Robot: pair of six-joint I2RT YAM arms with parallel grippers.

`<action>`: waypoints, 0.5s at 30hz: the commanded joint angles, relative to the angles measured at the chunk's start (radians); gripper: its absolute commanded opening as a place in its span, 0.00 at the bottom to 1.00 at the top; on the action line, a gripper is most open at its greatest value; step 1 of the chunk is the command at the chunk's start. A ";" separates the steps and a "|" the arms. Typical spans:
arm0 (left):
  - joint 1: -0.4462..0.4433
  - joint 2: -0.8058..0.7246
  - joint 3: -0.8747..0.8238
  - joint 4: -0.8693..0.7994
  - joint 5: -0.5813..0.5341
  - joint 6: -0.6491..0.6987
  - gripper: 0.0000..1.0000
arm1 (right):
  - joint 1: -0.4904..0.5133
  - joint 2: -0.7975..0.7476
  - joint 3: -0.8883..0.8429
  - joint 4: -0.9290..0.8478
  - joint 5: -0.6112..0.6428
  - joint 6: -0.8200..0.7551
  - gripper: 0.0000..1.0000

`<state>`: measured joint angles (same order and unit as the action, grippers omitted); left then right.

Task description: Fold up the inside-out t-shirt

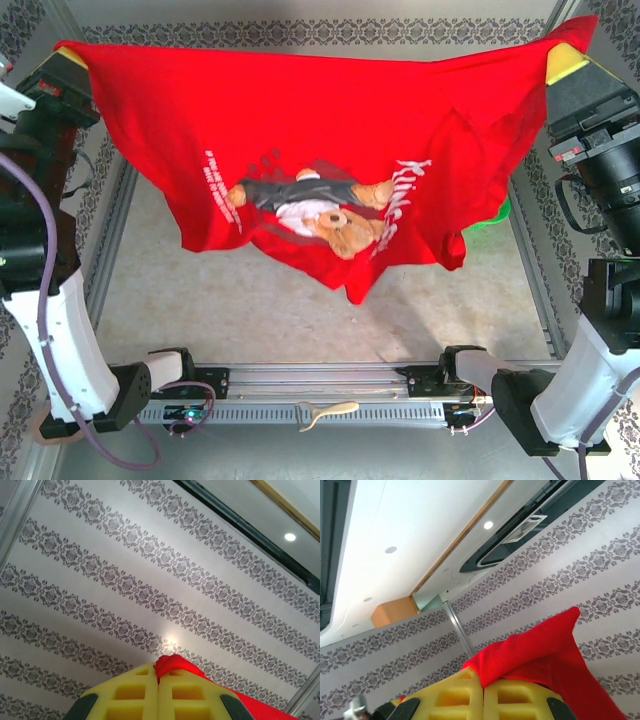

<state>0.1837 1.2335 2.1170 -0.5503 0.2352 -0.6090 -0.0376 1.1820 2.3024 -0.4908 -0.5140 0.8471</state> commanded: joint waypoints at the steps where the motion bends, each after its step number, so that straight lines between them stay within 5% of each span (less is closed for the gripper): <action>1: 0.026 0.107 -0.100 0.025 0.011 -0.039 0.00 | -0.015 0.112 -0.079 0.019 -0.013 0.042 0.00; 8: 0.074 0.392 -0.101 0.006 0.365 -0.221 0.00 | -0.002 0.268 -0.190 0.039 -0.027 0.028 0.00; 10: 0.056 0.395 -0.099 0.141 0.459 -0.318 0.00 | 0.004 0.310 -0.158 0.031 -0.035 0.028 0.00; 15: 0.006 0.234 -0.011 0.296 0.310 -0.271 0.00 | 0.020 0.332 -0.061 0.002 -0.014 0.015 0.00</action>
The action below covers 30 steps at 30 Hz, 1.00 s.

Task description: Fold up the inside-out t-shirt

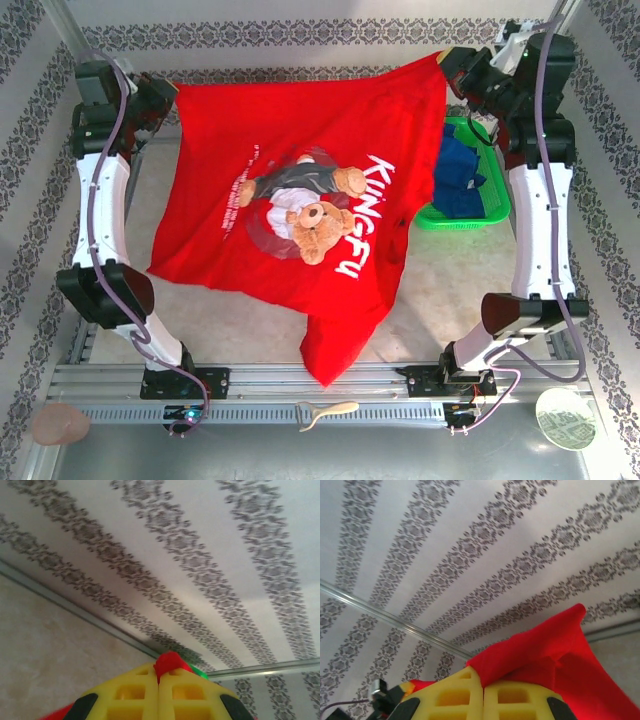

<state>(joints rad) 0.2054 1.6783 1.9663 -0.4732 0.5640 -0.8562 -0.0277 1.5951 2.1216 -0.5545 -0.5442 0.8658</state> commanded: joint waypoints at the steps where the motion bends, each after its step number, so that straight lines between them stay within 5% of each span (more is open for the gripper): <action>1: -0.015 -0.234 0.149 0.241 -0.043 -0.019 0.00 | 0.012 -0.084 0.127 0.064 0.023 -0.004 0.00; 5: -0.014 -0.275 0.146 0.292 -0.080 -0.036 0.00 | 0.021 -0.103 0.123 0.064 0.045 -0.002 0.00; 16: 0.004 -0.312 0.137 0.051 -0.114 0.043 0.00 | 0.010 -0.212 0.141 0.016 0.041 -0.003 0.00; 30: 0.009 -0.413 0.164 -0.030 -0.166 0.090 0.00 | -0.018 -0.233 0.489 -0.071 0.035 0.037 0.00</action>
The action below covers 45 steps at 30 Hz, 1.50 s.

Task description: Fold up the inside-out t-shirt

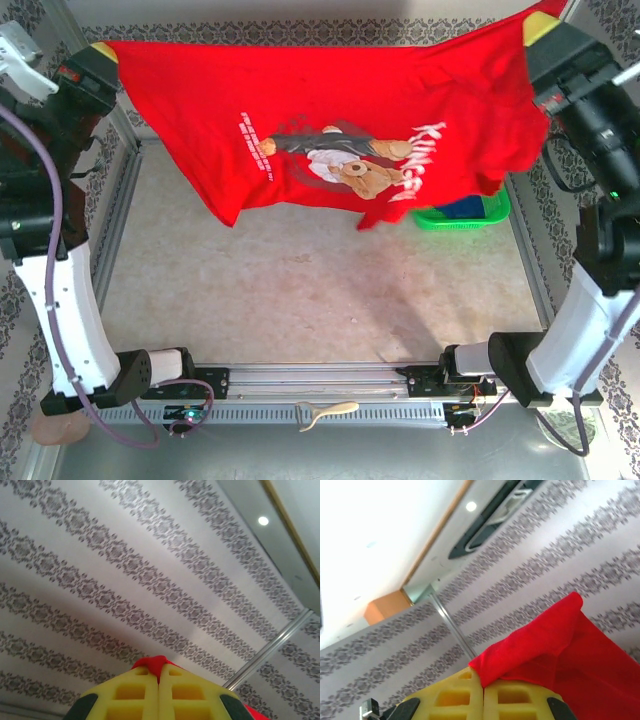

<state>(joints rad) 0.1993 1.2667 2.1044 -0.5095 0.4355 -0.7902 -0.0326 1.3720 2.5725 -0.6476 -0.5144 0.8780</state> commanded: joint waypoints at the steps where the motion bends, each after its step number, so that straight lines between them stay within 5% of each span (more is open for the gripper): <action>1: 0.017 0.007 0.026 0.003 -0.043 0.026 0.00 | -0.013 -0.010 0.037 0.023 0.004 0.027 0.00; 10: 0.025 0.152 -0.122 0.092 -0.008 0.012 0.00 | -0.009 0.007 -0.229 0.132 0.003 0.015 0.00; 16: 0.026 0.379 -0.107 0.199 0.061 -0.008 0.00 | 0.020 0.184 -0.244 0.211 0.020 -0.002 0.00; 21: 0.026 0.658 0.217 0.112 0.078 -0.023 0.00 | 0.059 0.465 -0.002 0.257 -0.014 0.035 0.00; 26: 0.047 0.991 0.826 -0.007 0.071 -0.132 0.00 | 0.067 0.813 0.475 0.259 -0.015 0.187 0.00; 29: 0.074 0.962 0.780 0.120 0.061 -0.220 0.00 | 0.069 0.776 0.376 0.338 -0.001 0.174 0.00; 32: 0.079 0.911 0.764 0.090 0.051 -0.134 0.00 | 0.080 0.672 0.238 0.393 0.007 0.109 0.00; 37: 0.072 0.767 0.493 0.103 0.144 -0.072 0.00 | 0.129 0.524 0.056 0.330 -0.023 -0.042 0.00; 45: 0.088 0.283 -0.636 0.537 0.179 -0.061 0.00 | 0.270 -0.036 -1.146 0.592 0.129 -0.168 0.00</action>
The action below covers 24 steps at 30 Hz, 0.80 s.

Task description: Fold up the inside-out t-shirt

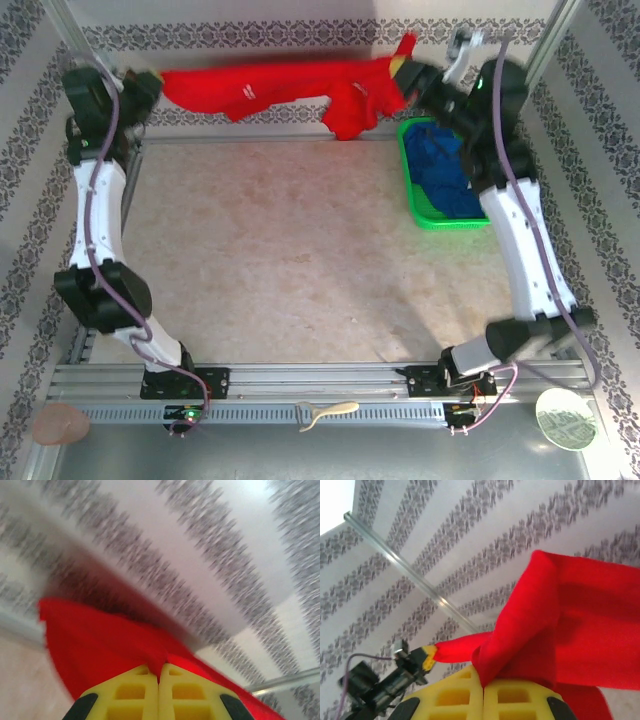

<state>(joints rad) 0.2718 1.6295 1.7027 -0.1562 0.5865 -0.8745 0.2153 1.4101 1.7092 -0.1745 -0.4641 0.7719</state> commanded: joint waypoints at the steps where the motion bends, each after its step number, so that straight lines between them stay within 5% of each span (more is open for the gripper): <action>1: 0.018 -0.119 -0.339 0.197 0.040 0.040 0.00 | 0.035 -0.137 -0.443 0.153 0.099 -0.051 0.00; 5: 0.017 -0.247 -0.680 0.183 0.021 0.099 0.03 | 0.060 -0.329 -0.949 0.240 0.180 0.015 0.00; 10: 0.018 -0.313 -0.920 0.077 -0.032 0.148 0.03 | 0.077 -0.465 -1.313 0.255 0.225 0.100 0.00; 15: 0.018 -0.350 -1.083 0.062 -0.093 0.114 0.03 | 0.102 -0.542 -1.483 0.237 0.234 0.142 0.00; 24: 0.018 -0.520 -1.218 -0.029 -0.134 0.126 0.05 | 0.110 -0.707 -1.543 0.080 0.188 0.169 0.00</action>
<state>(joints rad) 0.2771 1.1858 0.4965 -0.1314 0.4850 -0.7765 0.3092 0.7555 0.1844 -0.0364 -0.2615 0.9142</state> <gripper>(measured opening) 0.055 0.053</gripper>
